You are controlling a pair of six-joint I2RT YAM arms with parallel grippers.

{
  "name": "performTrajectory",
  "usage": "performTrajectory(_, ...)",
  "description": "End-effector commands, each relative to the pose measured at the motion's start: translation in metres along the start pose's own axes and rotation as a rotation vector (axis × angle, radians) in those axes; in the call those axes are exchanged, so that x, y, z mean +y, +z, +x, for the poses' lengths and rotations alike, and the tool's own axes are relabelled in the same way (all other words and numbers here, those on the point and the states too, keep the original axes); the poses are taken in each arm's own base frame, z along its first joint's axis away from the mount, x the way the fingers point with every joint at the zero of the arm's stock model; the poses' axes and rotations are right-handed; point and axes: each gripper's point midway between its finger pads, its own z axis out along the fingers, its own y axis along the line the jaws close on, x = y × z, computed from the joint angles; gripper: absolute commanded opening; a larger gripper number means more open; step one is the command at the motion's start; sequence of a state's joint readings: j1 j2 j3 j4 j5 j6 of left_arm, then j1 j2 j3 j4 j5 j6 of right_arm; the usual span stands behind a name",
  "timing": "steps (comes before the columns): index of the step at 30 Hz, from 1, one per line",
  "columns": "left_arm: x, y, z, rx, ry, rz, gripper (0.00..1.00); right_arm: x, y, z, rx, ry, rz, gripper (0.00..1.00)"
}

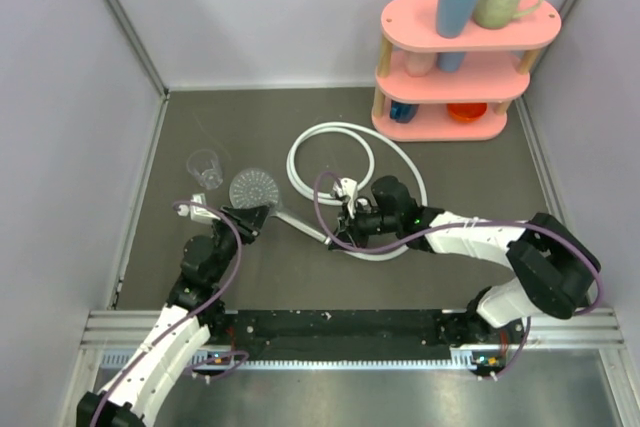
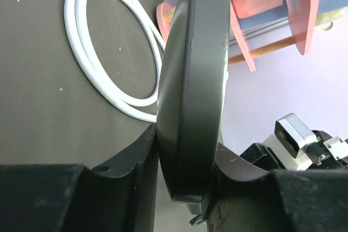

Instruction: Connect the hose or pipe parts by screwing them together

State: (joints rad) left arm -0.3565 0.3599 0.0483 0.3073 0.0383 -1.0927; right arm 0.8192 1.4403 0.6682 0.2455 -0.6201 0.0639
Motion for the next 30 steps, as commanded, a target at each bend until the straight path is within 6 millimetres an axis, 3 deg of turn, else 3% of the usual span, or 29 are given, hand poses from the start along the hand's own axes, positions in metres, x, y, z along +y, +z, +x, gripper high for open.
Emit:
performTrajectory(1,-0.01,-0.001,0.002,-0.004,0.021,0.086,0.0,0.021,-0.006,-0.039,-0.104,-0.075,-0.085,0.13)
performTrajectory(6,-0.008,0.001,-0.005,-0.034,0.007,0.048,0.0,0.011,-0.019,-0.038,-0.09,-0.059,0.025,0.46)
performTrajectory(7,-0.008,0.001,-0.006,-0.035,0.008,0.044,0.0,0.01,-0.022,-0.031,-0.059,-0.035,0.051,0.63)
performTrajectory(9,-0.014,0.002,-0.01,-0.046,0.017,0.05,0.0,0.009,-0.033,-0.035,-0.059,-0.045,0.092,0.77)
performTrajectory(10,-0.011,0.002,-0.01,-0.043,0.02,0.034,0.0,0.008,-0.038,-0.033,-0.051,-0.04,0.116,0.93)
performTrajectory(11,-0.01,0.003,-0.009,-0.039,0.018,0.024,0.0,0.007,-0.044,-0.031,-0.042,-0.023,0.144,0.99)
performTrajectory(13,-0.008,0.004,-0.009,-0.031,0.022,0.008,0.0,-0.001,-0.059,-0.041,-0.077,-0.006,0.248,0.99)
performTrajectory(17,0.021,0.01,-0.005,-0.037,-0.041,-0.114,0.0,-0.004,-0.077,-0.052,-0.123,0.036,0.338,0.99)
performTrajectory(27,0.066,0.016,0.008,0.003,-0.017,-0.306,0.0,-0.02,-0.121,-0.069,-0.239,0.052,0.56,0.99)
performTrajectory(30,0.071,0.015,0.011,0.014,-0.023,-0.32,0.09,-0.022,-0.133,-0.07,-0.231,0.077,0.613,0.99)
